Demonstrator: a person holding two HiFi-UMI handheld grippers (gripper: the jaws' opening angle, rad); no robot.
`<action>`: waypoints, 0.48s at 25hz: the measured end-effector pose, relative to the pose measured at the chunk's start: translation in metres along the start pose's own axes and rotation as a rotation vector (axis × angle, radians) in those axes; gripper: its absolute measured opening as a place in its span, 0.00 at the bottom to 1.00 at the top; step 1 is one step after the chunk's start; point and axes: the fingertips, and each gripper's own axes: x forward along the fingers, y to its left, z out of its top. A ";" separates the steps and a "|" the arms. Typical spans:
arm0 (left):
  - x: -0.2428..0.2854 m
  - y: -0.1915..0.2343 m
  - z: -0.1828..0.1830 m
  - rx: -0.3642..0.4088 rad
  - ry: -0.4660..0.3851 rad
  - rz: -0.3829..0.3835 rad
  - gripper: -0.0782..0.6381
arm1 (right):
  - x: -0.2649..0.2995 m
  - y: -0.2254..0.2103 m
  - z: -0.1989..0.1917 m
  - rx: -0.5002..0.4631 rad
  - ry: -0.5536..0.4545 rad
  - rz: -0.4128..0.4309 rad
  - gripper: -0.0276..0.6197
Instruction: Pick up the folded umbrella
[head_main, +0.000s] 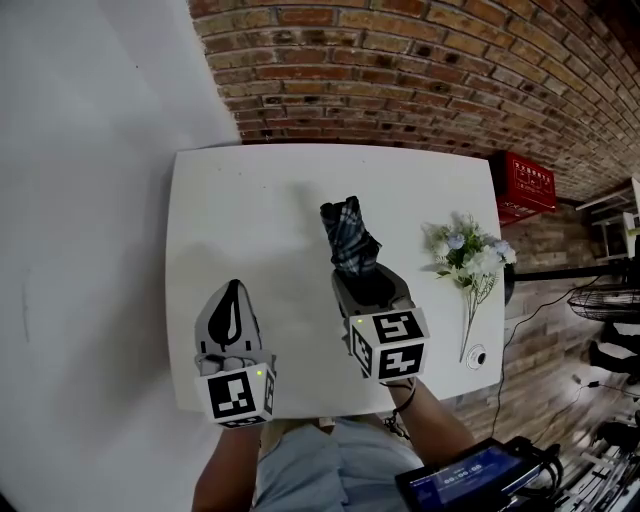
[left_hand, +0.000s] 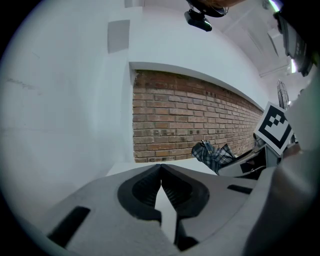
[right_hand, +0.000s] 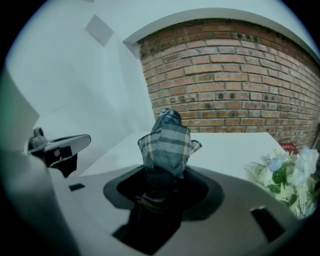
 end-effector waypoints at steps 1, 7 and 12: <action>-0.001 0.000 0.002 0.001 -0.004 0.000 0.12 | -0.002 0.001 0.002 -0.002 -0.007 0.002 0.36; -0.013 -0.004 0.018 0.010 -0.036 0.005 0.12 | -0.018 0.005 0.018 -0.015 -0.059 0.010 0.36; -0.020 -0.008 0.032 0.019 -0.063 0.005 0.12 | -0.031 0.006 0.033 -0.028 -0.107 0.010 0.36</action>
